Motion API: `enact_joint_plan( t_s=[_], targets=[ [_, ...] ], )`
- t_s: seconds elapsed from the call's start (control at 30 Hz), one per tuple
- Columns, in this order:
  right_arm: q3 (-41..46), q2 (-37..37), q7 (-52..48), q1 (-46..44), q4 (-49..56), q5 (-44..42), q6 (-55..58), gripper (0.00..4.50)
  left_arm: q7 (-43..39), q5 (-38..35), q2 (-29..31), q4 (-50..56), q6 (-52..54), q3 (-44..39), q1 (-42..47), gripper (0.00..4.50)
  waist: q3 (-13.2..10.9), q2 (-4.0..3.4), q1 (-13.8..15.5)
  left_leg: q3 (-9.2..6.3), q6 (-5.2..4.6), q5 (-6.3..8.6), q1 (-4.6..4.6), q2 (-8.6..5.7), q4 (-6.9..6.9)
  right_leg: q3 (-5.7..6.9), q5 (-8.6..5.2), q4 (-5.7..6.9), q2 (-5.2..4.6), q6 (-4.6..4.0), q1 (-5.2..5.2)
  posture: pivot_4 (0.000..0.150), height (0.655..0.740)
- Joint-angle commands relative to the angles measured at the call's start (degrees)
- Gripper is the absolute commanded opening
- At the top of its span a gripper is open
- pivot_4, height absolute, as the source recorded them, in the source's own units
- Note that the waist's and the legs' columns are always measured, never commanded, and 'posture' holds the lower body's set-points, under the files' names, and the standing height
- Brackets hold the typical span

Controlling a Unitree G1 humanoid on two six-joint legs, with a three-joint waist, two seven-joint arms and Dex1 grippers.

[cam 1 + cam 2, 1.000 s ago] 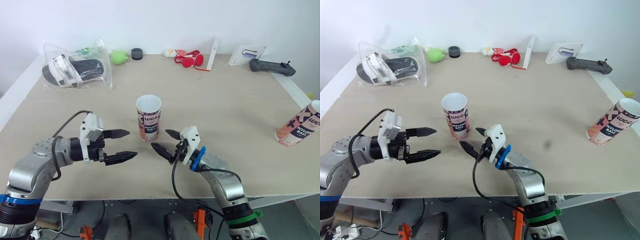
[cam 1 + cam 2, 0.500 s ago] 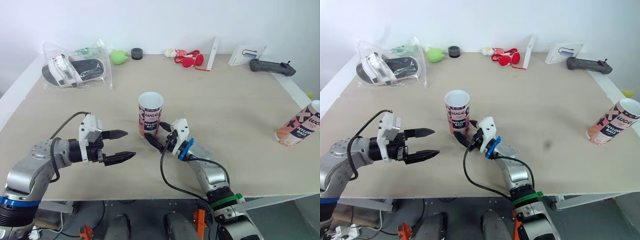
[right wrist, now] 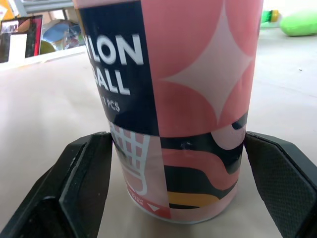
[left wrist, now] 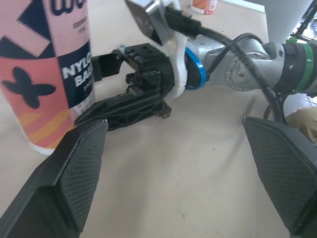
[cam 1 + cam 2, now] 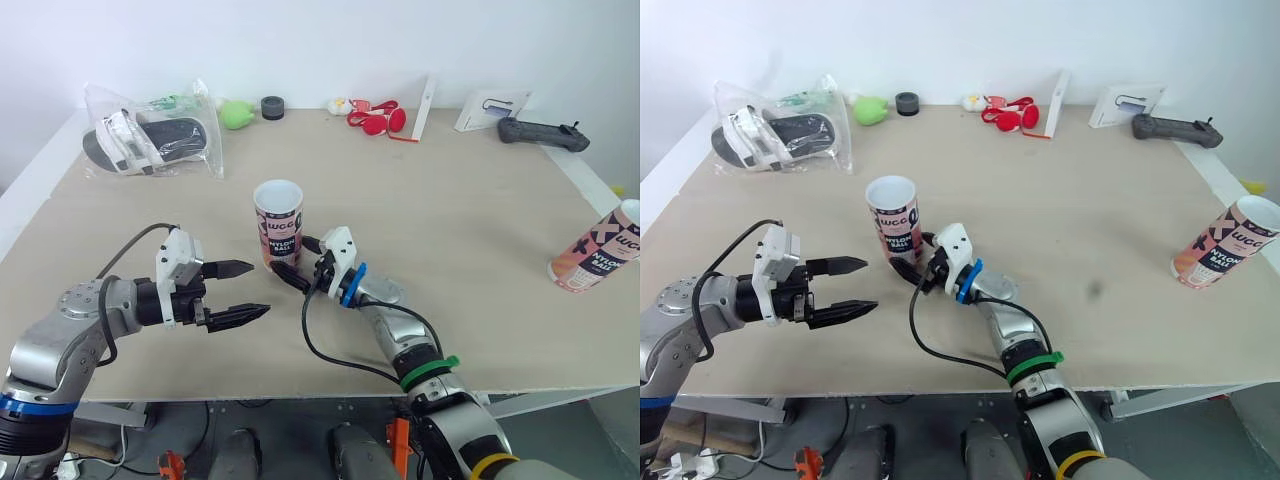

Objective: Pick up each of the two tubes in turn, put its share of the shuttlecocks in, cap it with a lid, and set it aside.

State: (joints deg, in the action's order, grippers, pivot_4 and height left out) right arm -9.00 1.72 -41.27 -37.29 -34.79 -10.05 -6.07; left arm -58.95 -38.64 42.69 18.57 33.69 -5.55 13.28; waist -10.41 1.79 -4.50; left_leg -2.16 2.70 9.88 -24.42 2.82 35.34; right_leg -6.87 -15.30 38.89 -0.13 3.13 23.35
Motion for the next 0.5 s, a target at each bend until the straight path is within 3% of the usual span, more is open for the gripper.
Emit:
enact_joint_plan(
  t_s=[0.03,0.13,0.33,0.5],
  targets=[
    [0.5,-0.53,-0.68,-1.91,-1.69,0.58,-2.18,4.47,0.31,-0.23,0.97,1.8,-0.47,-1.8,-0.05,4.5,0.0,0.0,-0.03,0.0,0.0,0.0,0.0,0.0,0.0,0.0,0.0,0.0,0.0,0.0,0.0,0.15,0.74],
    [0.77,-0.41,-0.91,-2.62,-3.11,0.91,-2.84,4.47,0.4,-0.32,1.08,1.95,-0.34,-1.91,-0.32,4.5,0.0,0.0,-0.07,0.0,0.0,0.0,0.0,0.0,0.0,0.0,0.0,0.01,0.01,0.0,0.0,0.15,0.74],
    [1.03,-0.46,-1.64,-2.75,-3.56,1.06,-3.08,2.79,0.45,-0.28,1.11,1.89,-0.41,-1.76,-0.43,4.5,0.0,0.0,-0.11,-0.01,0.0,0.0,0.01,0.0,0.0,0.0,-0.01,0.02,0.01,0.0,0.0,0.15,0.74],
    [1.0,-0.45,-1.83,-2.39,-3.08,1.2,-2.94,2.65,0.42,-0.16,1.11,1.79,-0.51,-1.69,-0.4,4.5,0.0,0.0,-0.11,-0.01,0.01,-0.01,0.01,0.0,0.0,0.0,-0.01,0.03,0.01,0.0,0.0,0.15,0.74]
  ],
)
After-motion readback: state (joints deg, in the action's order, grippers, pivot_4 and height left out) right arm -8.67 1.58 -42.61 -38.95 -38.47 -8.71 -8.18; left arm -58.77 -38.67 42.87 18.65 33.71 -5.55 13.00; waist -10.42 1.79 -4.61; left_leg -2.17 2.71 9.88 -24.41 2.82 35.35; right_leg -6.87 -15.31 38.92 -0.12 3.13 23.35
